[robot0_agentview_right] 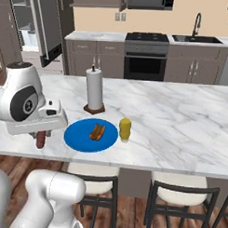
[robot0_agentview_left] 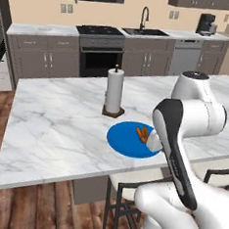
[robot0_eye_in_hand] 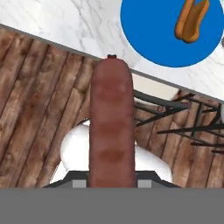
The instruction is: Move the hot dog bun to the plate on the dining table and place the condiment next to that plate. Then navigate to the fridge and take the sausage and place it on the plate as well.
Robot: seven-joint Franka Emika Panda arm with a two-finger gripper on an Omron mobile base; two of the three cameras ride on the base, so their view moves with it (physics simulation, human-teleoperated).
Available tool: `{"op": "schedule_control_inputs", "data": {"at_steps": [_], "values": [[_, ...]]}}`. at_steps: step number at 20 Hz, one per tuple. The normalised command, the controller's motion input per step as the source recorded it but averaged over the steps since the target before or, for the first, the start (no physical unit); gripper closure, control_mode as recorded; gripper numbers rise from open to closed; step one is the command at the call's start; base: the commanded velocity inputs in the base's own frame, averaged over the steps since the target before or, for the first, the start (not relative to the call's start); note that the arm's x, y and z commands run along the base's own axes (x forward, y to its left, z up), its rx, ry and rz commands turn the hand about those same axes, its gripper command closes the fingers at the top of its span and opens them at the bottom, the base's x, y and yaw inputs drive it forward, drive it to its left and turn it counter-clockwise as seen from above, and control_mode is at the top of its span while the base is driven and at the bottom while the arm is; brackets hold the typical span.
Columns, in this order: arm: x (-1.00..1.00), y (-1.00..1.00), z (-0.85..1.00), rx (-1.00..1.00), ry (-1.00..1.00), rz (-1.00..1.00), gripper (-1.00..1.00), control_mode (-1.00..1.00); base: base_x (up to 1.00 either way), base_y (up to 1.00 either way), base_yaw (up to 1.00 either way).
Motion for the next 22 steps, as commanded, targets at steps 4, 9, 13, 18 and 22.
{"op": "schedule_control_inputs", "data": {"at_steps": [4,9,13,18,22], "values": [[0.76,0.93,-0.07,-0.07,0.00,0.00,1.00,-1.00,0.00,0.00,0.00],[0.82,0.27,-0.31,-0.09,0.00,0.00,1.00,-1.00,0.00,0.00,0.00],[0.75,0.00,-0.45,-0.09,0.00,0.00,1.00,-1.00,0.00,0.00,0.00],[0.49,-0.10,-0.56,-0.10,-0.03,0.00,1.00,-1.00,0.00,0.00,0.00],[0.11,-0.24,-0.44,-0.04,-0.10,0.00,1.00,-1.00,0.00,0.00,0.00]]}}
